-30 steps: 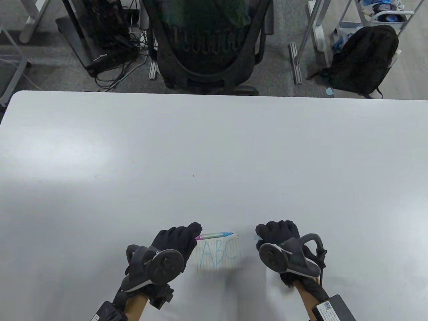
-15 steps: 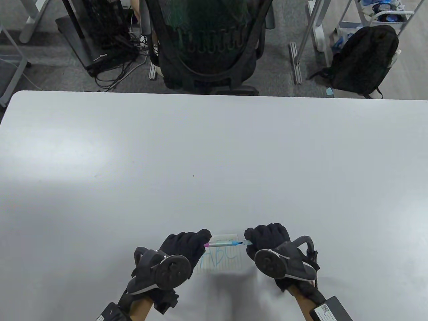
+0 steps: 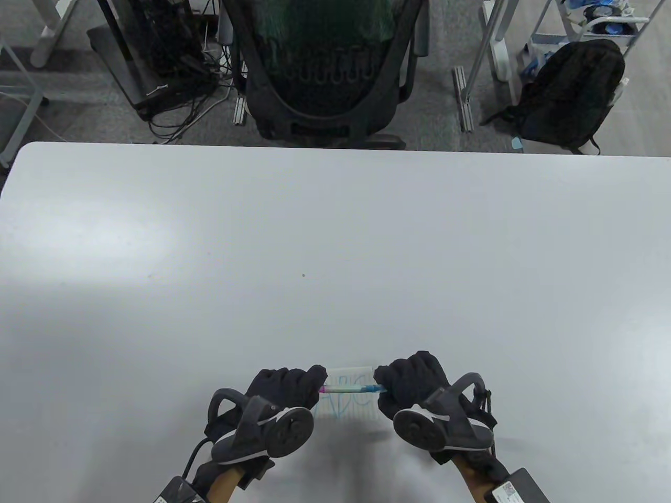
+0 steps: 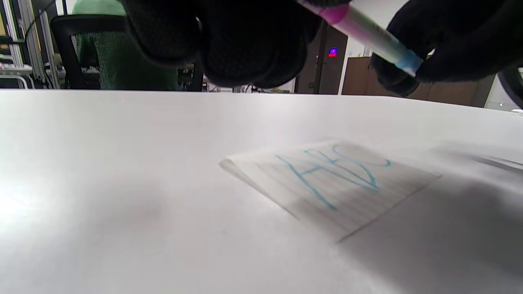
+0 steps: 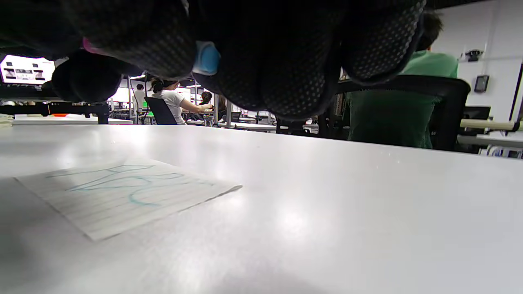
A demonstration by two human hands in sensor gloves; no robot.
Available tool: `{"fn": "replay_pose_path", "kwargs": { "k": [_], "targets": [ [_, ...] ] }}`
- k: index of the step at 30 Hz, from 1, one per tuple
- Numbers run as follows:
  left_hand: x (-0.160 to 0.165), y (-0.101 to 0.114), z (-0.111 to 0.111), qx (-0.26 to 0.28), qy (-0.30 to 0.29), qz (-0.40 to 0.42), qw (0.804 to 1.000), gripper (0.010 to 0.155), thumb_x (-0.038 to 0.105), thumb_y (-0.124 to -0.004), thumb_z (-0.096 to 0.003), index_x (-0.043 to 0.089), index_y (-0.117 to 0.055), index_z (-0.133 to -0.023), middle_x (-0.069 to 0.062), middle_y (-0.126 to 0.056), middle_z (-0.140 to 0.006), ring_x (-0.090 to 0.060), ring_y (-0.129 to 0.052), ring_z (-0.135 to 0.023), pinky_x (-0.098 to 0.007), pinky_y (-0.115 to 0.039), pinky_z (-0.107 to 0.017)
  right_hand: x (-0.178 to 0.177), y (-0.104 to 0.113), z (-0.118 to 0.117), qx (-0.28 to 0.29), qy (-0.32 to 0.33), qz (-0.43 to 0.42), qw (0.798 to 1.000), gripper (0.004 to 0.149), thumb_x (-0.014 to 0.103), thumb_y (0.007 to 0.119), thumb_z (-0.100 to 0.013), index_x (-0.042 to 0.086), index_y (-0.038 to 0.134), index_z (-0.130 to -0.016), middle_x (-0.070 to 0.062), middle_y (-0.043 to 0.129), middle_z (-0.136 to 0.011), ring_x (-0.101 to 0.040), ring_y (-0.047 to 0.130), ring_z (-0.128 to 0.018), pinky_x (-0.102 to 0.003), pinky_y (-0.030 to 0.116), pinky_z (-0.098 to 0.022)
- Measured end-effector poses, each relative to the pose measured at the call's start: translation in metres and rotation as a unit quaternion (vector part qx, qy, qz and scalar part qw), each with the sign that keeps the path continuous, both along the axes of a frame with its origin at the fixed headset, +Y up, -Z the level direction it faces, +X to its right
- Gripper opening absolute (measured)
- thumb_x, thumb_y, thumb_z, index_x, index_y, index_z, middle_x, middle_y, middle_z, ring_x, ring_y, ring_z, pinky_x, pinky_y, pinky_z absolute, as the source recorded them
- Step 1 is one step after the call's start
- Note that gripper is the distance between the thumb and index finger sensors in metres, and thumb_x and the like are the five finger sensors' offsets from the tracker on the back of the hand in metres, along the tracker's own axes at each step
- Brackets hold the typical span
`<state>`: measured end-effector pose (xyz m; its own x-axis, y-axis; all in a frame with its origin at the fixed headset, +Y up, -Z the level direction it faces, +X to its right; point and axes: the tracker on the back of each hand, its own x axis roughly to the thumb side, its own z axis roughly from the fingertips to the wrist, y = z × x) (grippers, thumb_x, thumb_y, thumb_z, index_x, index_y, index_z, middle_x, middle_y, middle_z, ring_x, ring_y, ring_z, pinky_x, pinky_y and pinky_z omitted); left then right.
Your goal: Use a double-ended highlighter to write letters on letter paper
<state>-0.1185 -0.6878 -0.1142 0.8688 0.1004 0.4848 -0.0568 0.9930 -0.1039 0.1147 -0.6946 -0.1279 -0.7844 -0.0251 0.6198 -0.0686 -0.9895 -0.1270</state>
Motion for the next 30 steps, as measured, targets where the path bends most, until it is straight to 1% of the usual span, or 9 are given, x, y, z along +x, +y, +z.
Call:
{"fn": "replay_pose_path", "kwargs": {
  "k": [3,5,9,13,16,18,26,28,30],
  "targets": [
    [-0.0021,-0.0002,-0.0008,-0.012,0.002,0.022,1.000,0.052,0.035,-0.055,-0.0580,0.021,-0.062,-0.107,0.001,-0.086,-0.089,-0.013,-0.092,-0.068,-0.047,-0.078,-0.071,-0.0023,0.0002,0.0019,0.003,0.000,-0.003,1.000,0.051,0.041,0.074,-0.049,0.008,0.076,-0.088,-0.014,0.092,-0.071,-0.030,0.097,-0.057,-0.061,0.076,-0.059],
    [-0.0012,-0.0014,0.0010,0.003,0.002,0.023,1.000,0.051,0.034,-0.055,-0.0574,0.021,-0.063,-0.107,0.001,-0.086,-0.087,-0.013,-0.092,-0.067,-0.047,-0.078,-0.070,-0.0039,0.0007,0.0039,0.003,0.004,-0.007,1.000,0.050,0.039,0.073,-0.050,0.007,0.076,-0.088,-0.016,0.092,-0.069,-0.030,0.097,-0.054,-0.062,0.076,-0.058],
    [-0.0005,-0.0008,0.0026,0.033,0.004,0.024,0.999,0.051,0.032,-0.056,-0.0562,0.021,-0.065,-0.105,0.002,-0.087,-0.084,-0.012,-0.092,-0.063,-0.047,-0.080,-0.069,-0.0078,0.0062,0.0078,0.021,0.012,-0.018,1.000,0.049,0.035,0.074,-0.050,0.005,0.076,-0.088,-0.018,0.092,-0.068,-0.031,0.095,-0.053,-0.063,0.076,-0.058],
    [-0.0041,-0.0006,0.0019,0.025,0.011,0.039,0.999,0.051,0.033,-0.056,-0.0560,0.022,-0.065,-0.105,0.002,-0.086,-0.084,-0.011,-0.091,-0.063,-0.047,-0.079,-0.069,-0.0076,0.0063,0.0089,0.033,0.005,-0.032,0.999,0.049,0.035,0.074,-0.051,0.005,0.075,-0.089,-0.019,0.090,-0.069,-0.031,0.094,-0.054,-0.063,0.074,-0.059],
    [-0.0041,-0.0015,0.0017,0.022,0.014,0.038,0.999,0.051,0.034,-0.055,-0.0570,0.023,-0.063,-0.106,0.003,-0.085,-0.086,-0.011,-0.091,-0.066,-0.046,-0.078,-0.071,-0.0059,0.0055,0.0079,0.031,-0.008,-0.033,0.999,0.048,0.034,0.073,-0.052,0.007,0.075,-0.091,-0.019,0.090,-0.072,-0.033,0.094,-0.056,-0.064,0.072,-0.060],
    [-0.0029,-0.0012,0.0014,0.024,0.011,0.035,0.999,0.051,0.036,-0.055,-0.0576,0.024,-0.061,-0.107,0.003,-0.084,-0.088,-0.010,-0.091,-0.068,-0.045,-0.078,-0.072,-0.0044,0.0050,0.0069,0.030,-0.013,-0.015,0.999,0.048,0.035,0.072,-0.052,0.008,0.076,-0.092,-0.018,0.091,-0.072,-0.032,0.094,-0.057,-0.063,0.073,-0.060],
    [-0.0043,-0.0058,-0.0021,0.018,0.017,0.023,0.999,0.051,0.038,-0.054,-0.0586,0.026,-0.059,-0.108,0.004,-0.083,-0.093,-0.010,-0.090,-0.073,-0.045,-0.076,-0.073,-0.0066,0.0026,0.0062,0.039,-0.013,0.011,0.999,0.049,0.034,0.070,-0.053,0.008,0.074,-0.094,-0.018,0.090,-0.076,-0.034,0.094,-0.061,-0.064,0.072,-0.060],
    [-0.0059,-0.0065,-0.0032,0.021,0.023,0.016,0.999,0.052,0.039,-0.054,-0.0595,0.027,-0.056,-0.109,0.004,-0.080,-0.098,-0.011,-0.090,-0.078,-0.046,-0.075,-0.075,-0.0069,0.0031,0.0057,0.040,-0.014,0.014,0.999,0.048,0.034,0.070,-0.053,0.007,0.074,-0.094,-0.018,0.090,-0.076,-0.034,0.094,-0.062,-0.064,0.072,-0.060],
    [-0.0081,-0.0069,-0.0043,0.028,0.033,0.010,0.999,0.056,0.041,-0.053,-0.0612,0.026,-0.045,-0.114,0.001,-0.069,-0.110,-0.013,-0.083,-0.092,-0.048,-0.070,-0.078,-0.0051,0.0031,0.0039,0.040,-0.022,0.016,0.999,0.049,0.034,0.070,-0.054,0.007,0.074,-0.094,-0.019,0.089,-0.077,-0.035,0.094,-0.062,-0.064,0.071,-0.060]
  ]
}}
